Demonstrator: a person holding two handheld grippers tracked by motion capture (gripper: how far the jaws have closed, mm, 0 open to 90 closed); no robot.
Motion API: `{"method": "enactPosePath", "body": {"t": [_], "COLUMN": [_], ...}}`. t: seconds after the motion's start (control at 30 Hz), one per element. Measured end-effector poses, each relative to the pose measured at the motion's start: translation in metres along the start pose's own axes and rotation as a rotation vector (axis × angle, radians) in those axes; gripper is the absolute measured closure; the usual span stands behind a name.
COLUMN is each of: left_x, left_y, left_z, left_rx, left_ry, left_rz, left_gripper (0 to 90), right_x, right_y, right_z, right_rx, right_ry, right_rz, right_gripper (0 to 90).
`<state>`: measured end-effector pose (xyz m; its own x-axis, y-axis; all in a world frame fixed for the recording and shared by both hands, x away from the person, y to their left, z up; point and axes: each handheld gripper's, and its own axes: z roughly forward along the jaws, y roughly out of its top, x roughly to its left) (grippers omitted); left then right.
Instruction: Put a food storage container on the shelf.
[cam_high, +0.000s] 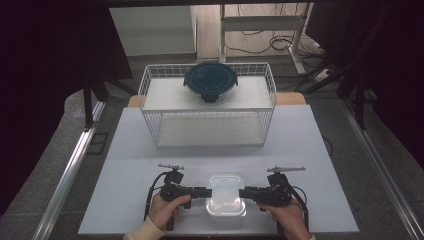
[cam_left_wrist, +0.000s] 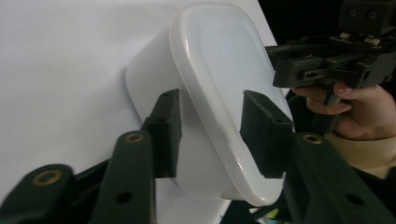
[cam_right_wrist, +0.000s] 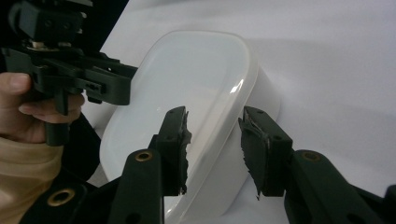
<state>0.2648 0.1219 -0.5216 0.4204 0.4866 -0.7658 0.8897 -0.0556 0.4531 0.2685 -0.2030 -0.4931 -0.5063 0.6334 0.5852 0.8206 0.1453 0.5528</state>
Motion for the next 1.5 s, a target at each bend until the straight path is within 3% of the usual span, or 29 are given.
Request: {"method": "enactPosePath", "body": {"t": [0.1, 0.2, 0.3, 0.43, 0.77, 0.8, 1.1, 1.5], "left_x": [0.003, 0.002, -0.001, -0.004, -0.015, -0.019, -0.029, -0.039], "left_y": [0.000, -0.001, -0.002, -0.002, -0.001, -0.001, 0.000, 0.001], "left_z": [-0.004, -0.004, -0.009, -0.011, -0.018, -0.019, -0.027, -0.036], "left_rx": [-0.027, -0.031, -0.051, -0.055, -0.086, -0.089, -0.106, -0.123], "left_ry": [-0.027, -0.030, -0.066, -0.069, -0.088, -0.071, -0.039, -0.027], "left_rz": [-0.032, -0.033, -0.046, -0.035, 0.016, 0.040, 0.101, 0.150], "left_gripper": [66.9, 68.8, 73.5, 76.0, 81.8, 81.8, 81.6, 81.5], "right_x": [-0.003, -0.003, -0.003, -0.002, -0.002, -0.001, 0.005, 0.014], "right_y": [0.000, -0.001, -0.001, 0.000, 0.000, 0.000, 0.002, 0.006], "right_z": [-0.001, -0.001, -0.006, -0.010, -0.017, -0.017, -0.022, -0.029], "right_rx": [0.012, 0.011, -0.019, -0.028, -0.068, -0.071, -0.096, -0.118], "right_ry": [0.030, 0.035, 0.047, 0.052, 0.072, 0.065, 0.085, 0.114], "right_rz": [0.035, 0.046, 0.041, 0.028, 0.005, -0.005, -0.042, -0.067], "right_gripper": [62.9, 64.5, 69.2, 71.2, 77.0, 77.3, 78.6, 79.2]}}
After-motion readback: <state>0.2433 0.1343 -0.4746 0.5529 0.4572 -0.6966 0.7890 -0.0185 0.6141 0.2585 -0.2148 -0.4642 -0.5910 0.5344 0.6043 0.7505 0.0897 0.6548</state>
